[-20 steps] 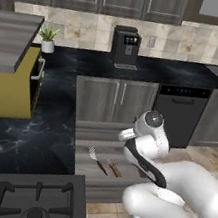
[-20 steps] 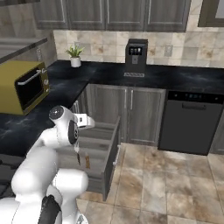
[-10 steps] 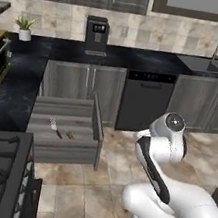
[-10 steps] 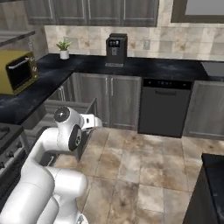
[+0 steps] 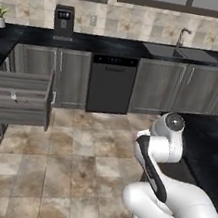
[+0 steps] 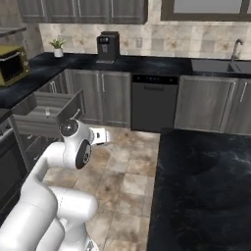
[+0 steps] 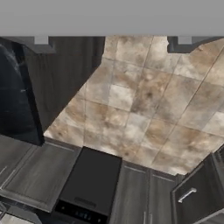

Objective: Pick up the metallic utensils from the counter and place them in the open drawer. Make sure not to pick up any wooden utensils.

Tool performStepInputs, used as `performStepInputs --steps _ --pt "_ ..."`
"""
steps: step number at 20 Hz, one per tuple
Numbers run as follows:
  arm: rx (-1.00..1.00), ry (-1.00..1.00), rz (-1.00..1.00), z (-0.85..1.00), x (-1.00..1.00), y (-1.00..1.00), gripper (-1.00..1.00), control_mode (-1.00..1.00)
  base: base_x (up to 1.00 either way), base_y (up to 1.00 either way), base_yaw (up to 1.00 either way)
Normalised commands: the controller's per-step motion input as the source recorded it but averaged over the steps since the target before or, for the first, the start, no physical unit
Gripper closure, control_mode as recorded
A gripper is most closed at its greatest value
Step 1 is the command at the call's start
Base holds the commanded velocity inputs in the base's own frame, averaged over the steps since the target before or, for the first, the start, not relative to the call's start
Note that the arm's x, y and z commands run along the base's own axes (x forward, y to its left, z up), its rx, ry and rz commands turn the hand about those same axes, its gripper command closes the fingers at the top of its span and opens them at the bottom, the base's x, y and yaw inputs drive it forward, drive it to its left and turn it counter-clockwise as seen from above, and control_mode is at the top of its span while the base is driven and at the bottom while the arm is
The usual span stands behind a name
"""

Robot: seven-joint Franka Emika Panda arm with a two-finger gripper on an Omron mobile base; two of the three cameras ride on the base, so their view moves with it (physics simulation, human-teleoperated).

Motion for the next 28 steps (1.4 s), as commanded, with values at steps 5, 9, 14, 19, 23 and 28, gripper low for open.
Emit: performStepInputs --steps 5,9,14,19,23,28 --pt "0.0 0.0 0.0 0.0 0.0 0.0 -1.0 1.0 -1.0 -1.0 0.0" --pt "0.0 0.0 0.0 0.0 0.0 0.0 -1.0 1.0 -1.0 -1.0 0.0" --pt "0.0 0.0 0.0 0.0 0.0 0.0 -1.0 1.0 -1.0 -0.87 0.0" --pt "0.0 0.0 0.0 0.0 0.0 0.0 -1.0 1.0 -1.0 0.56 0.02" --pt "0.0 0.0 0.0 0.0 0.0 0.0 -1.0 1.0 -1.0 -0.24 0.08" --pt "0.0 0.0 0.0 0.0 0.0 0.0 -1.0 1.0 -1.0 -0.95 0.03"
